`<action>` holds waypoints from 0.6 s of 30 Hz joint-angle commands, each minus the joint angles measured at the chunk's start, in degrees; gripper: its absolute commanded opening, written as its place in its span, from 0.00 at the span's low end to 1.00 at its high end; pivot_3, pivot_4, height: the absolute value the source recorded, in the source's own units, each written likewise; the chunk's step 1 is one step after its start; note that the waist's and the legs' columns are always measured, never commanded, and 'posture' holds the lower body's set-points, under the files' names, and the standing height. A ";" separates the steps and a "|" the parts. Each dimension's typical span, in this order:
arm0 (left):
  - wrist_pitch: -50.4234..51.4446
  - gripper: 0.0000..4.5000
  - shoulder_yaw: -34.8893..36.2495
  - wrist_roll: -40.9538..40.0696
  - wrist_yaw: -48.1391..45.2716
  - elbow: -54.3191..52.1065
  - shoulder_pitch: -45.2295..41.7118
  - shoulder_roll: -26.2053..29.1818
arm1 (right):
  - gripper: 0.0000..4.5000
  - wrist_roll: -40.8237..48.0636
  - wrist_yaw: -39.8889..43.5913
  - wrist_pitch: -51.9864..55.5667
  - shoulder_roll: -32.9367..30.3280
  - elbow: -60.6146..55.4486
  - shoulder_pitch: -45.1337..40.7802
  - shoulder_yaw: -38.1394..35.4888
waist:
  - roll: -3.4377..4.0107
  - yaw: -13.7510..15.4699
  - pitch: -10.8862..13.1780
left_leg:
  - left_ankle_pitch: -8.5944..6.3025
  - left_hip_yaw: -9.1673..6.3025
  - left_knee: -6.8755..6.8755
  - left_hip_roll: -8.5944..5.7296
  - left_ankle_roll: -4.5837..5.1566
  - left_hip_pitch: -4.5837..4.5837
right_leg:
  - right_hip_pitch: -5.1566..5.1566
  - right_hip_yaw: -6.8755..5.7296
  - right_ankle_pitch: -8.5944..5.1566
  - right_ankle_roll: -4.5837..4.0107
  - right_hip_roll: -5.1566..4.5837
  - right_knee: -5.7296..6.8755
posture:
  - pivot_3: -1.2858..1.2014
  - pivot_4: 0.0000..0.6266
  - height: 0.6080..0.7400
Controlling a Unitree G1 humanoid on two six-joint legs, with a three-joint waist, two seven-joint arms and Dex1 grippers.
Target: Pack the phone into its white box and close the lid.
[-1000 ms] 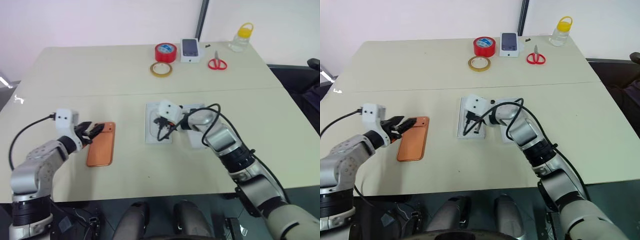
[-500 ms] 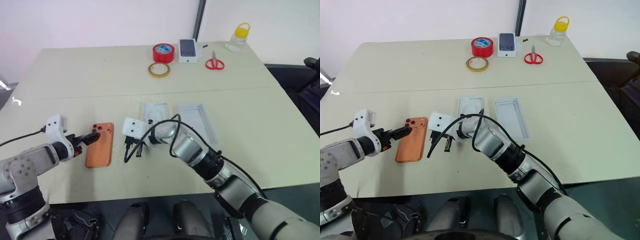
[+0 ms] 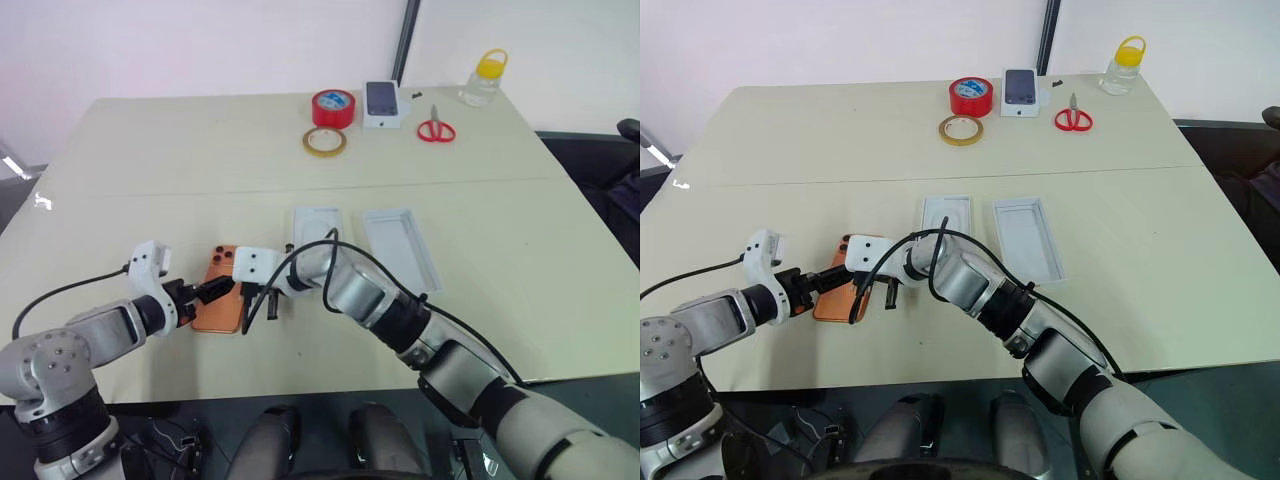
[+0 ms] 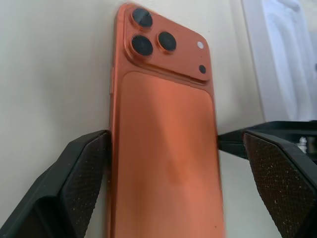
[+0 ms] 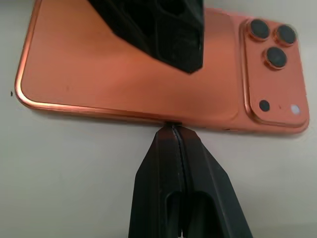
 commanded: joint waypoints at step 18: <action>3.08 0.88 1.14 -18.27 10.15 11.64 -2.46 0.87 | 0.00 -1.89 0.10 -1.10 -0.07 -2.02 0.68 -1.07 | 0.12 0.43 -0.18 | -0.03 0.00 -0.02 -0.01 0.01 0.06 | 0.04 0.02 0.00 0.00 0.00 -0.03 | 0.52 0.24 1.00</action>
